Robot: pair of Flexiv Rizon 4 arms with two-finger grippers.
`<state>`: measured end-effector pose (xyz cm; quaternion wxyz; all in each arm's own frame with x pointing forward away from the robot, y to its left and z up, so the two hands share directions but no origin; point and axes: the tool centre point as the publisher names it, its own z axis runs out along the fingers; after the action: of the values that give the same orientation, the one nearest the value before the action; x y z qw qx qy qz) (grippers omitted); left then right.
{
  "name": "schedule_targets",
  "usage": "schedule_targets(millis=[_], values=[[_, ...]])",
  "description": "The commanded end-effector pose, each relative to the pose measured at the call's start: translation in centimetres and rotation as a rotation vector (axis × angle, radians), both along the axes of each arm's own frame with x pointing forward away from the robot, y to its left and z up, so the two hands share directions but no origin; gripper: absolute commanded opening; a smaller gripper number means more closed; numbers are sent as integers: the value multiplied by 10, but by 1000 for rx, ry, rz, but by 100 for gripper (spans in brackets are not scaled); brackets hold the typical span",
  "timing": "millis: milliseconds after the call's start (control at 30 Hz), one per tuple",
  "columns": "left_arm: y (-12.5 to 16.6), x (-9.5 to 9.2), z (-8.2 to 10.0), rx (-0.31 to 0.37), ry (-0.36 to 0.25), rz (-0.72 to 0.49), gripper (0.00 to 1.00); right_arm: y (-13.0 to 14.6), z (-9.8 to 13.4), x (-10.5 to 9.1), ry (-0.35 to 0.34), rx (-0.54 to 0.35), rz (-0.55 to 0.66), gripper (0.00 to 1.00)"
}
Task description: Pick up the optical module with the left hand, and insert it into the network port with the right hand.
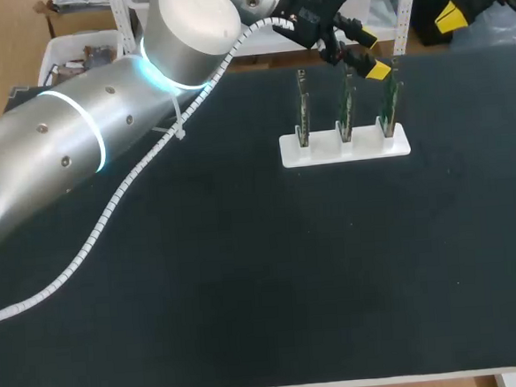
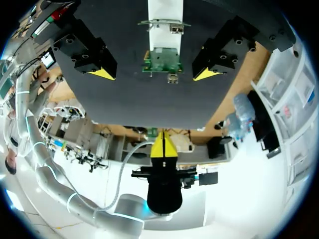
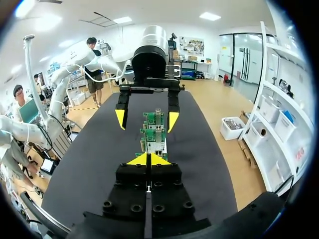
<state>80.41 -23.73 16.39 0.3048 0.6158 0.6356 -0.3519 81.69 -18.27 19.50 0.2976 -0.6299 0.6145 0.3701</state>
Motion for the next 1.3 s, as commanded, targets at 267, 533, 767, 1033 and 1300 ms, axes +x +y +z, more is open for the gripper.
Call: schedule_targets(millis=[267,533,767,1033,1300], values=[[8,0,9,1,-26,11,100,0,1,8,22,9,48,0],[28,-3,14,11,-22,44,100,1,6,6,13,6,55,0],[57,-7,36,26,-81,110,100,1,15,7,-4,-3,57,0],[77,-9,48,46,-115,153,100,2,24,7,-23,-14,70,0],[92,-9,54,58,-140,213,100,0,28,7,-34,-19,69,0]])
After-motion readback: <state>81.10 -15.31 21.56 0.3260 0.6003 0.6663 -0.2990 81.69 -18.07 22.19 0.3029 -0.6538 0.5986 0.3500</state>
